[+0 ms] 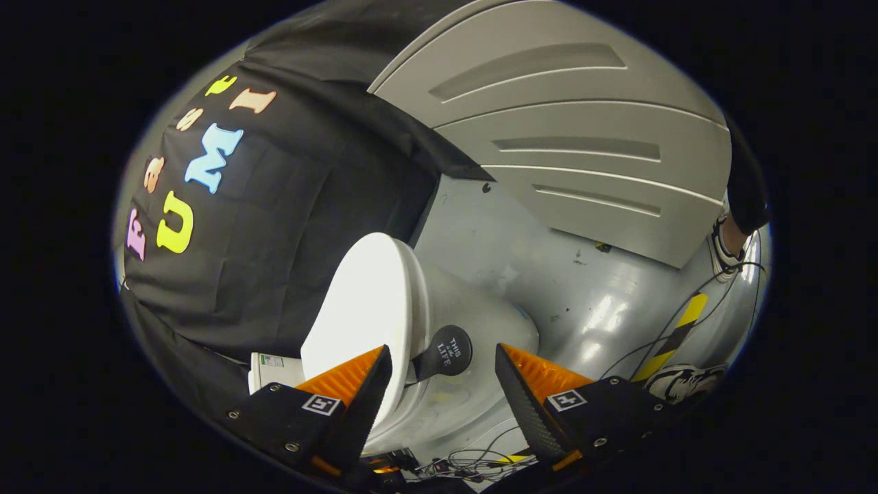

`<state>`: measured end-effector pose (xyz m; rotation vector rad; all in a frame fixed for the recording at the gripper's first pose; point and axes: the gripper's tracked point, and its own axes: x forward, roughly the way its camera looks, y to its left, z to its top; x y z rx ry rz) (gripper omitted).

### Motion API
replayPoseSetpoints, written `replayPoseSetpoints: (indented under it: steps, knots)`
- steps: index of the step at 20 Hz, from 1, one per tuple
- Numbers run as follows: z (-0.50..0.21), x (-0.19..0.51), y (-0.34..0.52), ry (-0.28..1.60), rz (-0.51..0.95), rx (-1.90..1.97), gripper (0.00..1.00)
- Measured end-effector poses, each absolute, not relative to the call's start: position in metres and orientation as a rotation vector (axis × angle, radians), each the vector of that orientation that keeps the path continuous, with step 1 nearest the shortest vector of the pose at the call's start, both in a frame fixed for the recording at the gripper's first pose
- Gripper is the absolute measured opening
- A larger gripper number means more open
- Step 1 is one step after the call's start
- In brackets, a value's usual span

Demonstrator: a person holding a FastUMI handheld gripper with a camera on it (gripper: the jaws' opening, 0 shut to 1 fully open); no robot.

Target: Open the toilet lid.

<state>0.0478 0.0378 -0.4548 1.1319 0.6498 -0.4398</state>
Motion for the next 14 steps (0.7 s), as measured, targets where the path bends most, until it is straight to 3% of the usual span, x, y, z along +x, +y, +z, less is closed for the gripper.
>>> replayPoseSetpoints:
  steps: [3, 5, 14]
  knots:
    - [-0.466, 0.056, 0.036, 0.633, -0.437, 1.216, 0.91]
    - [-0.471, 0.059, 0.035, 0.608, -0.436, 1.285, 0.84]
    - [-0.477, 0.068, 0.033, 0.553, -0.420, 1.362, 0.25]
